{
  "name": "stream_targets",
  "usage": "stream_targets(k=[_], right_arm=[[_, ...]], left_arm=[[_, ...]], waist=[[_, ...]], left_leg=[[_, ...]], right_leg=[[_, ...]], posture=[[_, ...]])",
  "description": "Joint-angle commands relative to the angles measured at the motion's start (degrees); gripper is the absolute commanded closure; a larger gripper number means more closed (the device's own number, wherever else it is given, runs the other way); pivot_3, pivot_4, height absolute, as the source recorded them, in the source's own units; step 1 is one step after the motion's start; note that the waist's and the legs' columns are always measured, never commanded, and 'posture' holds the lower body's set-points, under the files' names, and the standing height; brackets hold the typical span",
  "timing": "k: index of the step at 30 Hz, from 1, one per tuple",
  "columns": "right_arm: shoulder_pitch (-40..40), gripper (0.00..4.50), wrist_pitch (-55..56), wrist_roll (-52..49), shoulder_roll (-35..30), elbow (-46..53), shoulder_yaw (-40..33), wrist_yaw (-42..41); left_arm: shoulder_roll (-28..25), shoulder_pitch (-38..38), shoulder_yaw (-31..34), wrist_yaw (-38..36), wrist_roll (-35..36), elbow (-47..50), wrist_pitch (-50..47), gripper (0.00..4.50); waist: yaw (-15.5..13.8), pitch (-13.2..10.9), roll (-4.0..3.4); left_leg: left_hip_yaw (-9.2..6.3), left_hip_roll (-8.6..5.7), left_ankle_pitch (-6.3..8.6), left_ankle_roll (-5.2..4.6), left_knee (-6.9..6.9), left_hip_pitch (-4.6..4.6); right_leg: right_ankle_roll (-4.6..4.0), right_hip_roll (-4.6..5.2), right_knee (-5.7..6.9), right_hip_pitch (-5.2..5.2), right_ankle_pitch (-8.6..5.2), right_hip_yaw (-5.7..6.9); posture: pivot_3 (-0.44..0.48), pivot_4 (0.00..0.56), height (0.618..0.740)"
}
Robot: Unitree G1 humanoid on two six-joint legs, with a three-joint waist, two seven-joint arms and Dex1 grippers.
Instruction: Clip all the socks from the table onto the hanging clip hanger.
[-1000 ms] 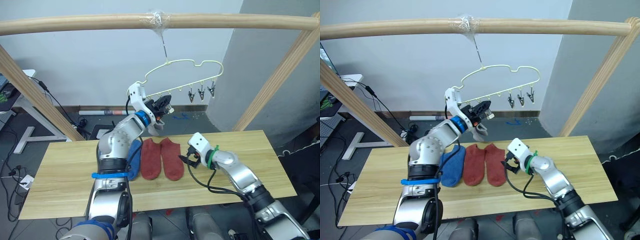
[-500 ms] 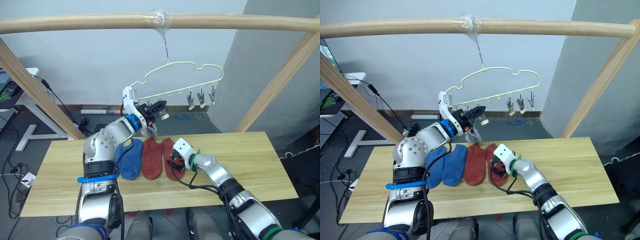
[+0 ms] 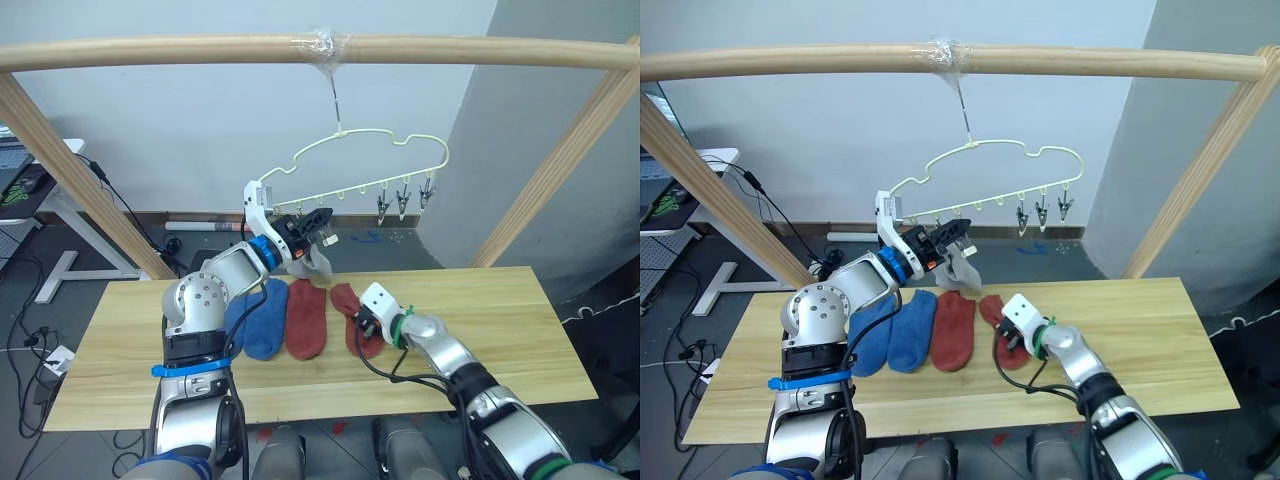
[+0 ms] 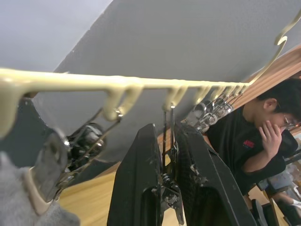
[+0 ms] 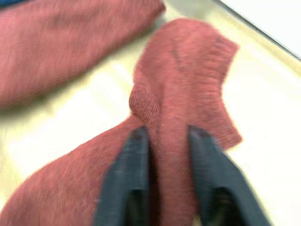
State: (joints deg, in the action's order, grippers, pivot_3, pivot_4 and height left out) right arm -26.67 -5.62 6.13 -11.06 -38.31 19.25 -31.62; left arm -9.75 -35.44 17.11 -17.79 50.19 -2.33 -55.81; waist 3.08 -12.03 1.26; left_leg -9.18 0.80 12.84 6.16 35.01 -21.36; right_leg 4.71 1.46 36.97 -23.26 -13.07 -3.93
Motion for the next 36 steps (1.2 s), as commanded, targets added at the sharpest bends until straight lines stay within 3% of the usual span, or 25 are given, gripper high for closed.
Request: stream_targets(k=[1,5,8,12,15,22,36], right_arm=[[5.35,4.48,-3.7,0.83,-3.92,6.38,-0.39,-2.12],[9.22,4.48,-4.58,-0.7,-7.04,17.45,-2.09,-3.12],[12.92,4.48,-7.55,-3.17,-9.2,30.08,-4.46,-4.28],[19.67,4.48,-15.66,-8.81,-12.19,54.32,-8.46,-5.94],[21.69,4.48,-19.3,-8.98,-14.15,63.49,-8.78,-5.68],[20.45,4.48,-23.97,-8.34,-13.6,69.84,-6.85,-3.05],[14.48,4.48,-29.24,-9.12,-9.98,72.2,-3.13,-1.32]], left_arm=[[-0.24,-0.19,0.63,0.23,1.62,1.97,-0.42,4.31],[-0.38,-0.06,1.18,0.63,2.31,1.28,-1.04,4.31],[-0.13,-0.14,3.11,1.66,4.46,0.56,-2.5,4.31],[0.61,-0.99,8.07,5.15,11.52,-2.93,-7.68,4.31],[0.19,-0.83,8.64,5.9,13.53,-3.85,-9.83,4.31],[0.26,-0.96,8.4,6.76,15.19,-4.34,-10.24,4.31],[-0.77,-0.41,6.54,6.07,15.0,-3.46,-8.92,4.31]], waist=[[0.06,0.01,0.01],[0.16,0.0,0.01],[0.31,0.0,0.01],[0.46,-0.02,-0.03],[0.52,0.01,0.03],[0.35,0.02,0.04],[0.25,0.02,0.05]], left_leg=[[0.0,0.0,0.0,0.0,0.0,0.01],[0.01,0.0,0.0,0.0,0.0,0.0],[0.01,0.01,0.01,0.0,0.0,-0.07],[0.01,0.01,0.01,0.0,-0.01,-0.23],[0.0,0.02,0.01,0.0,0.0,-0.27],[0.01,0.02,0.01,0.01,0.02,-0.26],[0.0,0.02,0.01,0.01,0.01,-0.3]], right_leg=[[0.0,0.0,0.0,0.0,0.0,0.0],[0.01,0.0,-0.02,0.0,-0.01,-0.01],[0.01,-0.01,-0.01,-0.07,-0.01,-0.02],[0.02,0.0,0.0,-0.24,-0.02,-0.02],[0.03,-0.01,-0.02,-0.27,-0.02,-0.01],[-0.08,-0.01,-0.03,-0.27,-0.08,-0.01],[0.0,-0.01,-0.05,-0.3,-0.02,0.01]], posture=[[0.02,0.164,0.74],[0.011,0.166,0.74],[0.0,0.166,0.74],[-0.017,0.161,0.74],[-0.027,0.157,0.74],[-0.044,0.15,0.74],[-0.042,0.151,0.74]])
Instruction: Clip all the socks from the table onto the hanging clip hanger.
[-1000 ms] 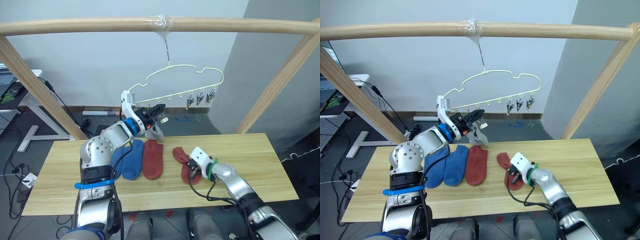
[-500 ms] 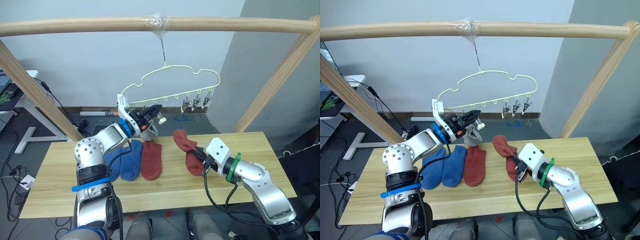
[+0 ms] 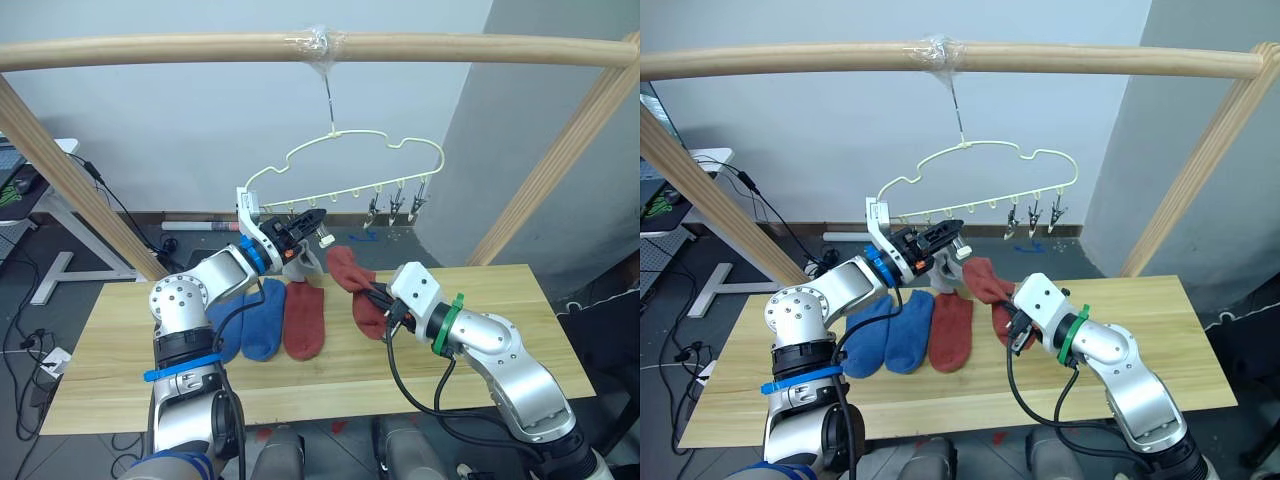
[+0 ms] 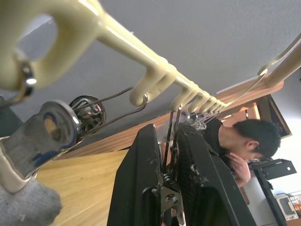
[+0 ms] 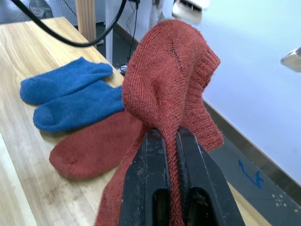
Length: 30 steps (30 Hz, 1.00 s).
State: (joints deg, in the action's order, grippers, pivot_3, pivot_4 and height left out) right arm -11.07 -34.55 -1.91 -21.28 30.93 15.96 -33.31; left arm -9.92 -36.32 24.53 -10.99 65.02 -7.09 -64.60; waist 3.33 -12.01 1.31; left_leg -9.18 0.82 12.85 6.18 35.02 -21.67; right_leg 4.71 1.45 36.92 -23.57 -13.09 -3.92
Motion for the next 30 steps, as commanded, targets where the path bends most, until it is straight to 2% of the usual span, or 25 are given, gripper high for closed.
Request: stream_targets(k=[1,27,30], right_arm=[[-1.25,4.48,-0.38,-1.1,0.21,2.94,0.1,0.38],[-7.66,4.48,-0.76,-0.73,1.75,-2.25,1.59,3.13],[-7.41,4.5,-0.69,-0.95,1.58,-2.4,1.37,3.15]], left_arm=[[-0.58,0.52,-0.92,-0.64,0.31,1.38,-0.1,4.31],[-1.89,2.0,-4.33,-3.32,-1.79,4.45,3.18,4.31],[-1.66,2.66,-4.16,-3.27,-1.12,5.25,3.7,3.33]], waist=[[0.0,0.0,0.0],[-0.06,0.0,0.0],[-0.08,0.0,0.0]], left_leg=[[0.0,0.0,0.0,0.0,0.0,-0.01],[0.0,0.0,0.0,0.0,-0.01,-0.1],[0.0,0.0,0.0,0.0,-0.01,-0.1]], right_leg=[[0.0,0.0,-0.01,0.0,0.0,0.0],[0.0,0.01,-0.02,-0.09,0.0,0.0],[-0.01,0.01,-0.01,-0.1,0.0,0.01]], posture=[[-0.042,0.151,0.74],[-0.021,0.156,0.74],[-0.019,0.155,0.74]])
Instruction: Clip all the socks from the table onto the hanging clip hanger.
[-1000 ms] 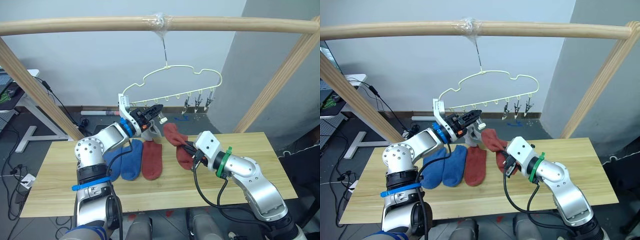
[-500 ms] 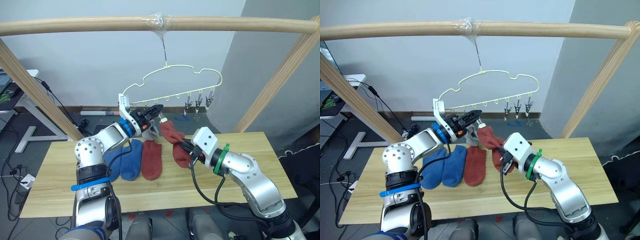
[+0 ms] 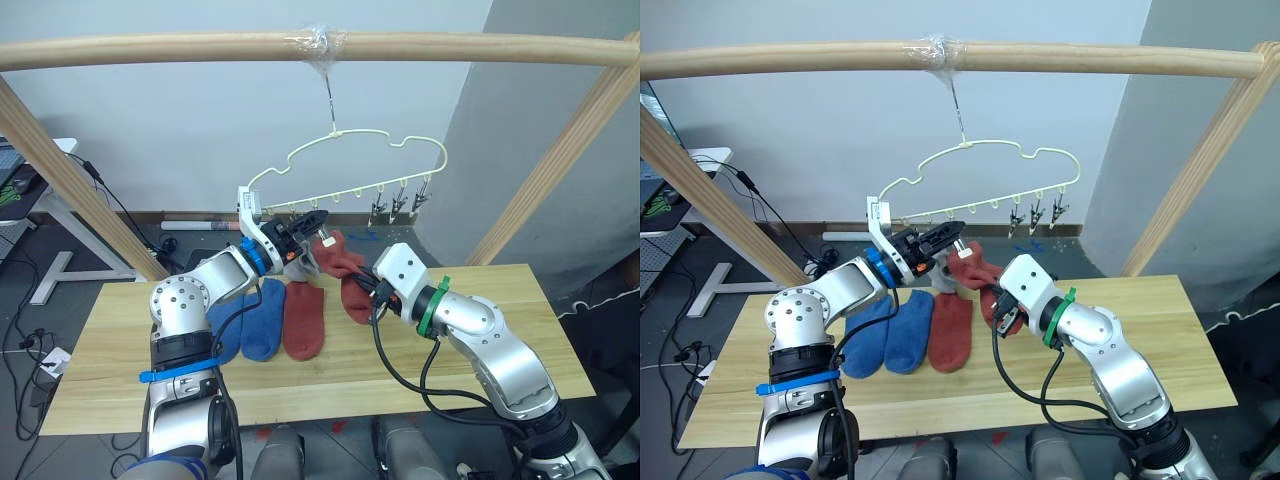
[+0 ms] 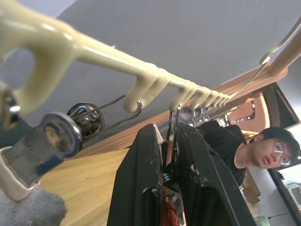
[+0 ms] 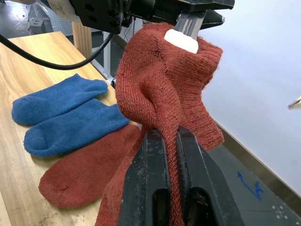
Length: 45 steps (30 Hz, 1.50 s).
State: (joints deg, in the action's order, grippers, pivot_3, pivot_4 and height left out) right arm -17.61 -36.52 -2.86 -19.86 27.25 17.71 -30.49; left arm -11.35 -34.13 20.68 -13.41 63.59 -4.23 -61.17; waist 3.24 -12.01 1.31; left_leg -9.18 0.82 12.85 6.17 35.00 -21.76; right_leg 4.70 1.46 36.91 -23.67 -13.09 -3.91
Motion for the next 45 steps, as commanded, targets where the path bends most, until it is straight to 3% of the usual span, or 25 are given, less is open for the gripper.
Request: stream_targets(k=[1,8,10,14,21,23,25,27,28,32,34,36,39,43,45], right_arm=[[-0.94,4.5,1.34,-0.07,0.16,1.08,-0.44,0.34],[-0.9,4.5,2.46,-0.38,0.19,-0.76,-1.07,0.59],[-1.46,4.5,3.11,-0.6,1.06,-3.07,-1.72,1.29],[-3.2,4.5,4.52,-1.15,3.52,-7.66,-2.37,2.26],[-2.92,2.24,5.23,-3.03,4.62,-11.47,-3.47,0.58],[-1.78,1.48,5.31,-3.55,3.62,-12.91,-4.35,-0.14],[-0.14,0.82,4.3,-4.38,3.26,-13.39,-6.06,0.37],[1.75,0.12,4.67,-3.87,2.7,-12.68,-7.97,2.07],[2.28,0.06,5.12,-3.48,2.65,-12.46,-8.63,2.86],[3.14,0.06,5.45,-3.36,4.16,-10.95,-10.87,6.42],[2.54,0.06,3.11,-5.87,6.65,-8.74,-13.8,8.71],[1.51,0.06,1.99,-6.61,8.13,-6.25,-15.24,10.28],[0.4,0.64,0.27,-6.97,8.52,-4.45,-15.53,11.01],[-1.64,1.97,0.06,-6.08,7.71,-5.1,-15.43,11.37],[-3.85,1.97,0.06,-5.27,8.04,-6.44,-16.56,13.26]], left_arm=[[-0.15,0.48,-0.2,-0.79,0.75,2.43,0.28,3.0],[-1.43,0.93,0.63,0.01,3.22,4.15,-1.62,0.81],[-3.68,2.75,2.39,1.73,7.28,7.78,-4.55,0.21],[-8.05,9.3,2.91,5.75,15.39,17.43,-8.96,0.03],[-13.97,15.8,2.04,9.78,16.08,27.23,-5.58,0.0],[-17.24,18.2,0.63,6.58,11.04,31.22,-3.53,0.0],[-21.91,21.83,-1.62,1.24,2.93,34.92,0.95,0.0],[-23.06,25.17,-2.33,0.28,-1.84,36.66,4.96,0.0],[-23.25,26.35,-2.78,-0.29,-3.76,37.24,6.73,0.0],[-25.63,31.1,-5.81,-6.34,-13.96,40.08,15.89,0.0],[-27.68,34.37,-8.35,-9.71,-23.22,41.37,24.21,0.0],[-27.93,37.54,-9.08,-13.37,-28.06,41.68,31.01,0.0],[-27.59,38.83,-10.7,-17.83,-34.06,41.04,40.57,0.0],[-24.68,36.1,-12.57,-18.0,-35.63,40.52,43.16,0.0],[-23.82,33.95,-13.74,-18.51,-36.58,40.07,44.24,0.0]], waist=[[0.0,0.0,0.0],[-0.01,0.0,0.0],[0.11,0.0,0.0],[0.44,0.0,0.0],[-1.79,0.0,0.01],[-2.01,0.02,0.04],[-2.27,0.02,0.04],[-2.95,0.09,-0.08],[-3.17,0.1,-0.07],[-3.99,0.11,-0.05],[-4.41,0.14,-0.04],[-4.9,0.14,-0.04],[-5.46,0.19,0.02],[-6.88,0.34,0.04],[-6.93,0.35,0.04]], left_leg=[[0.0,0.0,0.0,0.0,0.0,-0.01],[0.0,0.0,0.0,0.0,0.0,-0.06],[0.0,0.0,0.0,0.0,0.0,-0.07],[0.02,0.04,0.0,-0.01,-0.04,-0.09],[0.01,0.03,0.0,0.0,-0.04,-0.12],[0.01,0.02,-0.01,0.0,-0.03,-0.12],[0.02,0.02,0.0,0.0,-0.05,-0.11],[0.03,0.02,0.0,0.0,-0.13,-0.12],[0.07,0.01,0.0,0.0,-0.14,-0.1],[0.07,0.03,-0.01,-0.01,-0.14,-0.22],[0.08,0.05,-0.01,-0.01,-0.13,-0.21],[0.1,0.06,-0.01,-0.01,-0.13,-0.21],[0.13,0.06,-0.01,-0.01,-0.13,-0.24],[0.13,0.05,-0.01,-0.01,-0.13,-0.25],[0.14,0.05,-0.01,-0.01,-0.12,-0.26]], right_leg=[[0.0,0.0,0.0,-0.02,0.0,0.0],[0.0,0.0,0.01,-0.07,0.0,-0.01],[0.0,0.0,0.01,-0.07,0.0,-0.01],[-0.02,-0.01,0.08,-0.17,-0.01,-0.04],[-0.18,-0.01,0.06,-0.19,-0.09,-0.02],[-0.29,0.0,0.05,-0.17,-0.15,-0.02],[-0.37,0.0,0.05,-0.17,-0.19,-0.03],[-0.43,0.0,0.05,-0.21,-0.21,-0.04],[-0.46,0.02,0.07,-0.22,-0.23,-0.06],[-0.5,0.0,0.1,-0.37,-0.21,-0.06],[-0.53,-0.02,0.1,-0.38,-0.19,-0.05],[-0.54,-0.02,0.1,-0.38,-0.19,-0.07],[-0.54,0.0,0.04,-0.38,-0.19,-0.08],[-0.54,0.0,0.02,-0.38,-0.19,-0.06],[-0.54,0.0,0.03,-0.38,-0.19,-0.07]], posture=[[-0.018,0.156,0.74],[-0.009,0.154,0.74],[0.0,0.153,0.74],[0.019,0.152,0.74],[0.08,0.152,0.74],[0.151,0.148,0.74],[0.151,0.148,0.74],[0.2,0.118,0.74],[0.219,0.115,0.74],[0.241,0.107,0.74],[0.275,0.109,0.74],[0.288,0.114,0.74],[0.271,0.109,0.74],[0.258,0.11,0.74],[0.243,0.109,0.74]])
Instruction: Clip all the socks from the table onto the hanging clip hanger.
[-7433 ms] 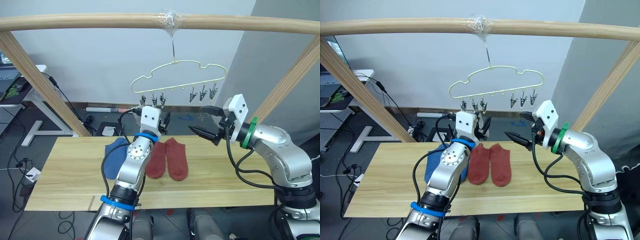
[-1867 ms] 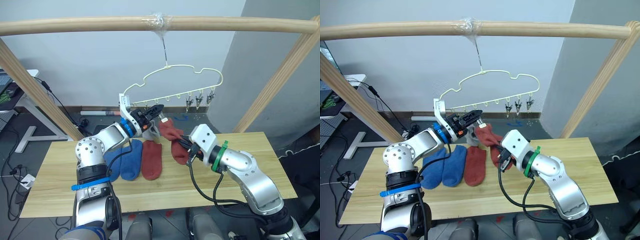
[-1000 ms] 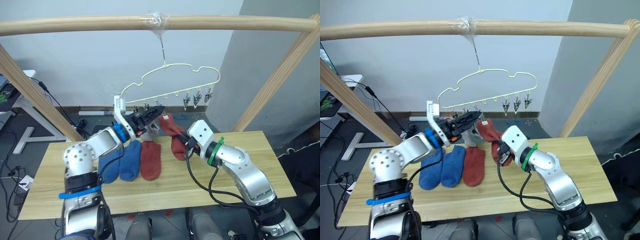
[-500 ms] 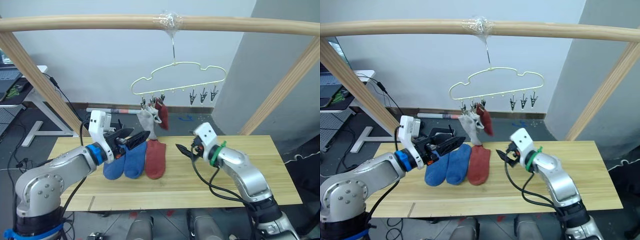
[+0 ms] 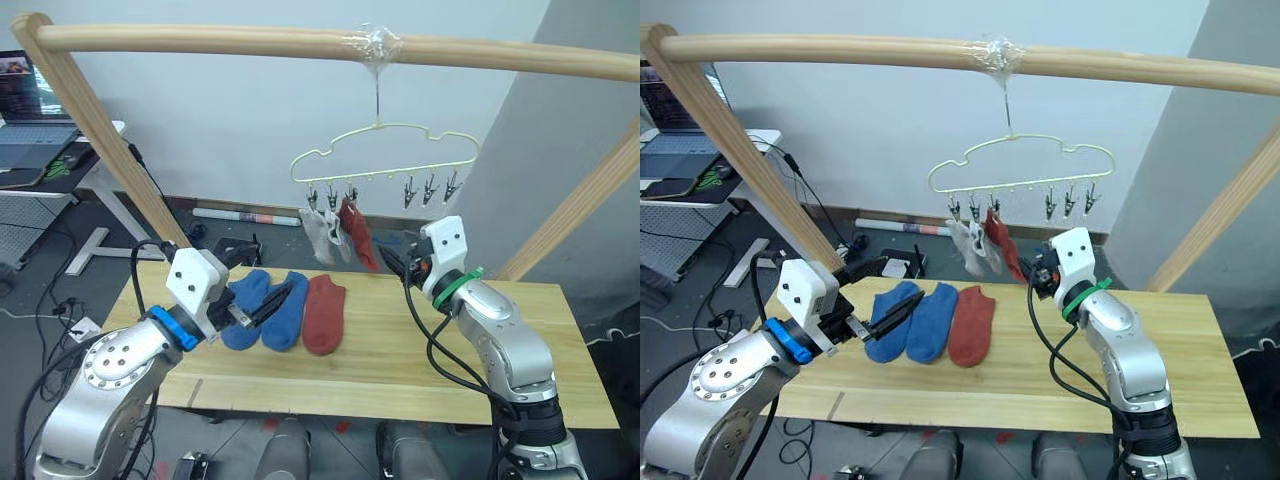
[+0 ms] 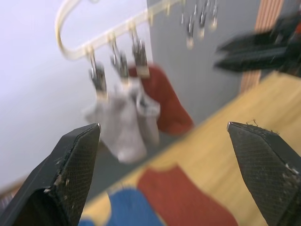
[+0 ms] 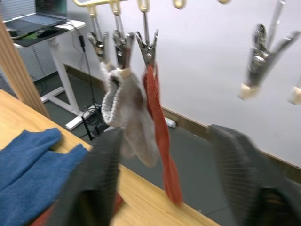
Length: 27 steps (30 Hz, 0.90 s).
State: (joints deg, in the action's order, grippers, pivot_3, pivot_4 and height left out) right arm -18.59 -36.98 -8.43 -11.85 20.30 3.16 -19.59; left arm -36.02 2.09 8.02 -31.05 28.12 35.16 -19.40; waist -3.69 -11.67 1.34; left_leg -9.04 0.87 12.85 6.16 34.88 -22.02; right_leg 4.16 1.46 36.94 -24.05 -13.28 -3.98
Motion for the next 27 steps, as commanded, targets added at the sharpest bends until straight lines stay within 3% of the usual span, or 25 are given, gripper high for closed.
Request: stream_targets(k=[1,10,27], right_arm=[[-3.89,1.97,0.6,0.51,0.33,-0.12,-2.73,3.42],[-8.4,1.97,3.8,1.79,4.34,-5.52,-3.42,9.97],[-21.04,1.97,18.09,2.12,10.95,-32.41,-4.84,13.31]], left_arm=[[1.41,-3.26,-1.59,-0.91,-1.21,0.43,2.64,0.0],[4.44,-7.33,-3.05,-1.05,-3.7,-5.18,3.05,0.0],[5.0,-8.41,-2.74,-1.54,-2.91,-3.01,1.01,0.0]], waist=[[0.02,0.03,0.0],[1.34,0.3,-0.02],[2.6,0.32,-0.03]], left_leg=[[0.0,0.0,0.0,0.0,0.0,0.01],[0.02,0.01,0.0,-0.02,-0.02,0.01],[0.02,0.02,-0.04,-0.08,0.0,0.09]], right_leg=[[0.0,0.0,0.0,0.0,0.0,0.0],[-0.02,-0.03,0.03,-0.01,0.02,-0.01],[-0.06,-0.05,0.13,0.0,0.4,-0.01]], posture=[[0.226,0.115,0.74],[0.172,0.12,0.74],[0.194,0.116,0.74]])
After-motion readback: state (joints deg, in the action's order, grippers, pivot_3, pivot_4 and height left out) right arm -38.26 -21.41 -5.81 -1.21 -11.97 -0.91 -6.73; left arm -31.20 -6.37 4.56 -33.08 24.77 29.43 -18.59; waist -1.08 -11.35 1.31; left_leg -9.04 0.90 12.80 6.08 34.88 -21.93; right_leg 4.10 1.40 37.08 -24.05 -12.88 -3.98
